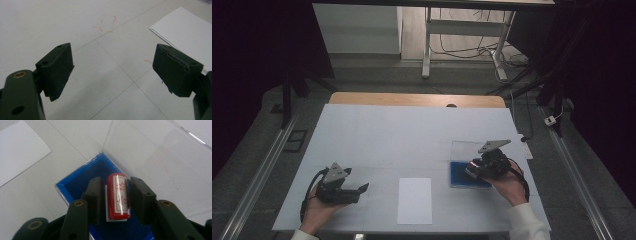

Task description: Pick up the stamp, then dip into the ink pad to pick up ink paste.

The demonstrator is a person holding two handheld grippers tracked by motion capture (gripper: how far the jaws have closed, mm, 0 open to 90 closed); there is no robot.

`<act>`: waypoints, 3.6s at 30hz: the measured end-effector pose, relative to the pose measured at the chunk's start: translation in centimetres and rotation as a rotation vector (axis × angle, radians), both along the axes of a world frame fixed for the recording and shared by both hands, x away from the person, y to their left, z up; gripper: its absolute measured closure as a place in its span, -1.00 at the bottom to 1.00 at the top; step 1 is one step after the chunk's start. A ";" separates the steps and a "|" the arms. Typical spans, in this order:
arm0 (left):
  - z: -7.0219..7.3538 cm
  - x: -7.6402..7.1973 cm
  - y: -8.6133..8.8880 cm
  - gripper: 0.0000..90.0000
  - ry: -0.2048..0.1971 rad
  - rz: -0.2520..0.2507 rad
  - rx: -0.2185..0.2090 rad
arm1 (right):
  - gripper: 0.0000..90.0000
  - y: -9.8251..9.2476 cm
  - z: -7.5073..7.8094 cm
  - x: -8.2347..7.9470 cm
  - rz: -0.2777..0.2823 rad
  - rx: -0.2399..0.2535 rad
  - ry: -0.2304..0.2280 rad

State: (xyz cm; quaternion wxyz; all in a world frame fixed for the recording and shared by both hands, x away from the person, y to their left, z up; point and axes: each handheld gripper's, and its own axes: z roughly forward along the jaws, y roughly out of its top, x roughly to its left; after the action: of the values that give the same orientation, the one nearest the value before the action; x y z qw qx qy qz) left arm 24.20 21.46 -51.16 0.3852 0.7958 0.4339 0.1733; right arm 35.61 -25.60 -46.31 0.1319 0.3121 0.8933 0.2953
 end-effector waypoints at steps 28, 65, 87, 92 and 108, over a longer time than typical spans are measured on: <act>-0.2 0.1 0.0 -0.63 0.007 0.015 0.010 | 0.58 0.2 -0.1 0.0 -0.010 -0.029 -0.002; -0.4 0.4 -0.3 -0.62 0.013 0.005 0.020 | 0.58 -0.2 4.8 -2.3 0.040 0.143 -0.149; -0.4 0.5 -0.4 -0.60 0.009 0.003 0.014 | 0.58 0.9 3.1 -1.8 0.058 0.057 -0.086; -0.3 0.5 -0.3 -0.60 0.010 0.001 0.014 | 0.58 1.3 2.1 -1.5 0.057 0.022 -0.061; -0.4 0.4 -0.4 -0.60 0.011 -0.003 0.026 | 0.58 1.4 0.9 -1.0 0.040 -0.031 -0.035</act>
State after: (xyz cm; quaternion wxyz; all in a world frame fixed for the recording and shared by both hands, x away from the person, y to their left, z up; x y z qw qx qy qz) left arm 24.64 21.08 -51.55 0.3726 0.8025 0.4323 0.1742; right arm 34.65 -24.23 -45.44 0.1461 0.2870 0.9014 0.2895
